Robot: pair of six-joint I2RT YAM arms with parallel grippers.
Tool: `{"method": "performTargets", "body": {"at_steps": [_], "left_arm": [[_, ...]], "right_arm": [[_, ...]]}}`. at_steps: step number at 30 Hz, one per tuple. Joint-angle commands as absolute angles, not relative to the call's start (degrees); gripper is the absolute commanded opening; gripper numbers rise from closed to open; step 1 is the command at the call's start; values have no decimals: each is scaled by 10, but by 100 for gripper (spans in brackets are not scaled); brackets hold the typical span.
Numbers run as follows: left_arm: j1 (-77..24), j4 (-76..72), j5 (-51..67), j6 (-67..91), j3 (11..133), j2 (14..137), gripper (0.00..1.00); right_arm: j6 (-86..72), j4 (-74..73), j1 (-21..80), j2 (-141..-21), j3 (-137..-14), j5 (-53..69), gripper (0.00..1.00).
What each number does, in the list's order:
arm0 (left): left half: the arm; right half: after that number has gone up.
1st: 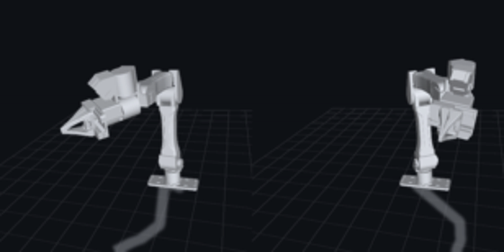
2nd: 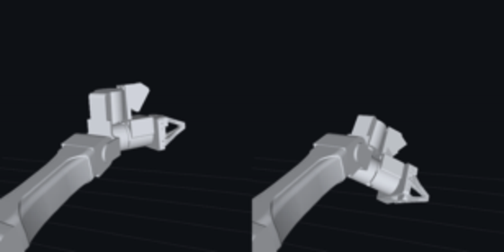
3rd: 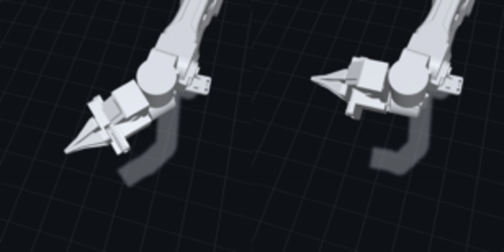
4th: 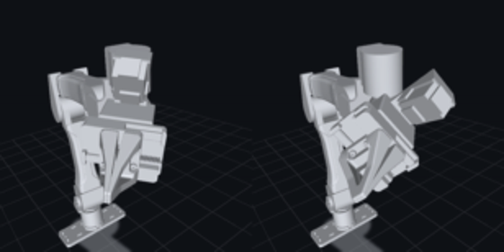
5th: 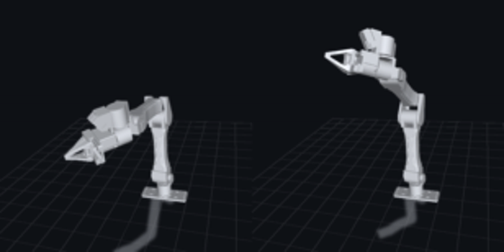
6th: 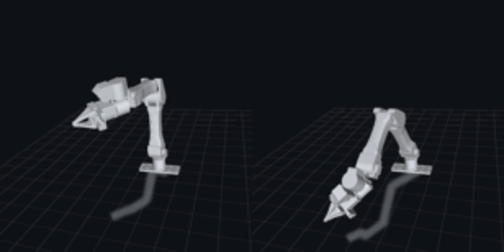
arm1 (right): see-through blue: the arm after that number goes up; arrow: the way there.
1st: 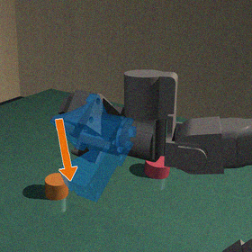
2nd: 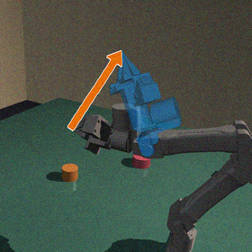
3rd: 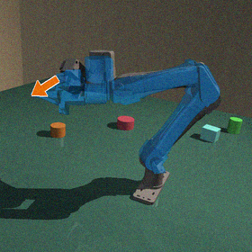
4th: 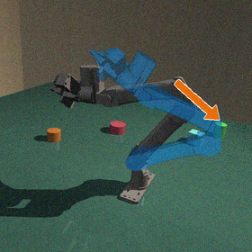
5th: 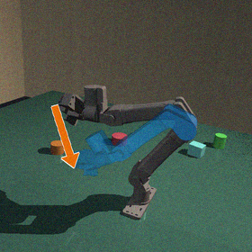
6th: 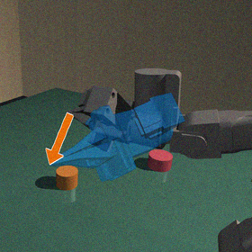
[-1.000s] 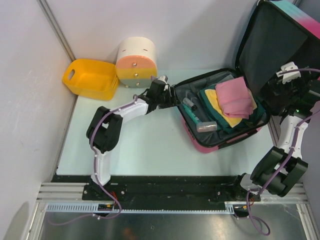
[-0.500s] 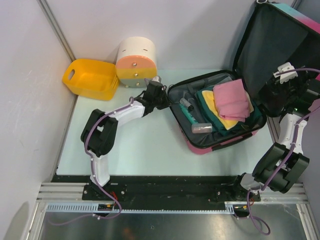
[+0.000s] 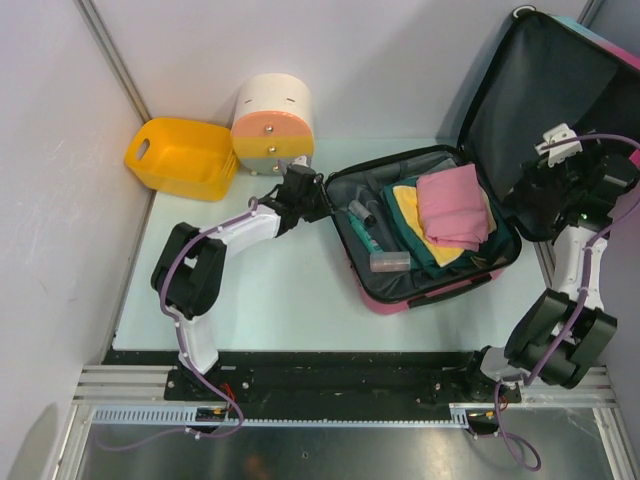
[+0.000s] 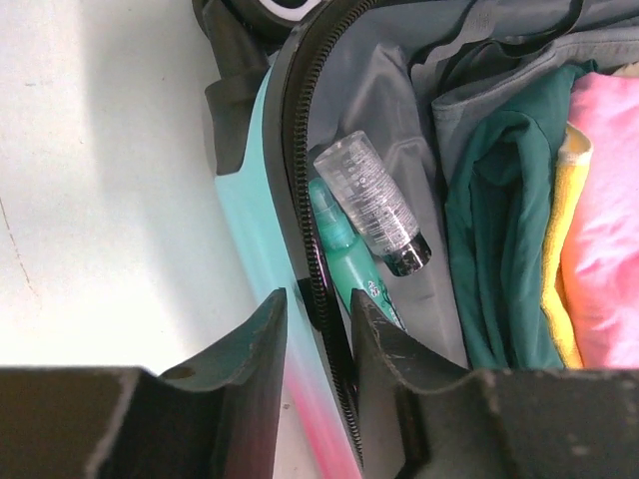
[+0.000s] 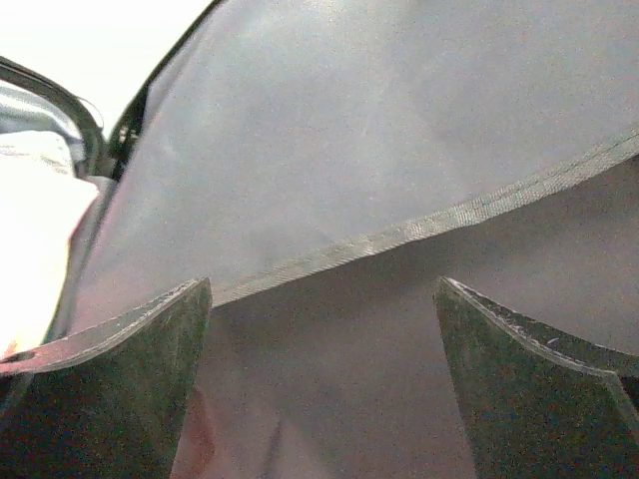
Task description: Open, take out, and arrange the luggage
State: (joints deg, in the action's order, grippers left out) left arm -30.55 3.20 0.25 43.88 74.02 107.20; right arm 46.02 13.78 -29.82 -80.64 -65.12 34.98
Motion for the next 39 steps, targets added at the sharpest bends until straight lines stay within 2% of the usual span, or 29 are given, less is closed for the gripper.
{"method": "performTargets", "body": {"at_steps": [1, 8, 11, 14, 15, 21, 23, 28, 33, 36, 39], "left_arm": [[-291, 72, -5, 419, 765, 1075, 37], [-294, 66, 23, 417, 780, 1083, 37], [-296, 63, 27, 417, 780, 1083, 43], [-295, 58, 35, 408, 781, 1078, 66], [-294, 58, 41, 403, 783, 1075, 77], [-286, 58, 90, 320, 788, 1008, 91], [-280, 59, 95, 271, 775, 956, 100], [-232, 63, 153, 188, 736, 846, 100], [-116, 76, 234, 183, 676, 753, 100], [-36, 101, 345, 154, 648, 736, 100], [30, 141, 392, 119, 630, 715, 100]], "right_arm": [[445, 27, -299, -726, -675, 381, 97], [404, -140, -300, -673, -674, 374, 93], [388, -206, -300, -650, -674, 374, 93], [394, -284, -305, -620, -673, 376, 91], [397, -300, -310, -605, -674, 377, 91], [406, -410, -314, -567, -672, 417, 92], [398, -425, -298, -563, -671, 424, 91], [368, -421, -248, -556, -664, 409, 91], [350, -416, -167, -555, -661, 378, 91], [346, -421, -106, -562, -650, 362, 90], [330, -409, -36, -576, -635, 317, 90]]}}
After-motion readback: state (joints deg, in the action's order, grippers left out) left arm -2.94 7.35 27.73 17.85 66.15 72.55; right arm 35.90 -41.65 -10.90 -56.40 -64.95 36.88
